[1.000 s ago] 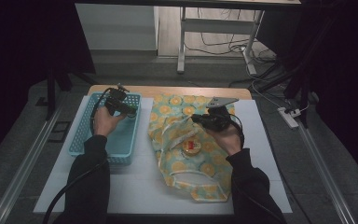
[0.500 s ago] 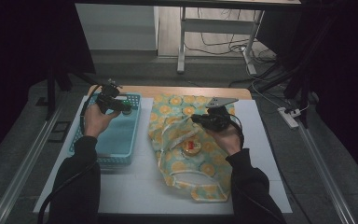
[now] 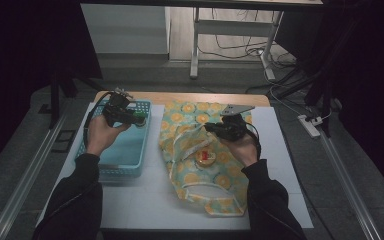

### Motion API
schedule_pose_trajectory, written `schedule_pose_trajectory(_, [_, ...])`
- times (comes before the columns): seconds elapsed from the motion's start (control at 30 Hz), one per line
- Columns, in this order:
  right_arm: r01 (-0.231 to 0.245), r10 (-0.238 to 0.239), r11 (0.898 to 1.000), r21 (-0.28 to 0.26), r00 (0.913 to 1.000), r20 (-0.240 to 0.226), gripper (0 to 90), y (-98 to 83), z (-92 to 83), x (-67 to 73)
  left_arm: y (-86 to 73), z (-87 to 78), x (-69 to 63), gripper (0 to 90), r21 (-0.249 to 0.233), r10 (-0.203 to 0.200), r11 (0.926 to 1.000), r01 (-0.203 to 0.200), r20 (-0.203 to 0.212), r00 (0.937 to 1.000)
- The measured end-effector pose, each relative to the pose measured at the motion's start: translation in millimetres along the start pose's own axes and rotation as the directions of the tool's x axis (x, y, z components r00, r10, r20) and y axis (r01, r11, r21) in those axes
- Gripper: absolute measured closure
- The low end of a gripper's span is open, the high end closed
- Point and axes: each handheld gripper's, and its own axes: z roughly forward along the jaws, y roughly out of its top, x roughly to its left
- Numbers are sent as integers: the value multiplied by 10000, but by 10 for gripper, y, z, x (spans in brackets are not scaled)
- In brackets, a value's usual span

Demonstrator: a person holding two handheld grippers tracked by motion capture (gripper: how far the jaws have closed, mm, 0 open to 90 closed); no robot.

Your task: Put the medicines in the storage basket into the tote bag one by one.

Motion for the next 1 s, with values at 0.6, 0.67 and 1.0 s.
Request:
schedule_pose_trajectory(0.6, [-10, 10, 10000, 33, 10000, -4, 900, -11, 13, -13, -133, -90, -558, 523, -290, 1093, 9938, -1074, 749, 9912])
schedule_pose_trajectory(0.67, [-11, 10, 10000, 22, 10000, 20, 900, -11, 11, -16, -137, -88, -620, 522, -333, 1204, 9925, -1179, 872, 9889])
schedule_pose_trajectory(1.0, [-35, 35, 10000, 14, 10000, 7, 900, -13, 12, -21, -81, -11, -974, 523, -504, 1928, 9810, -1873, 1497, 9697])
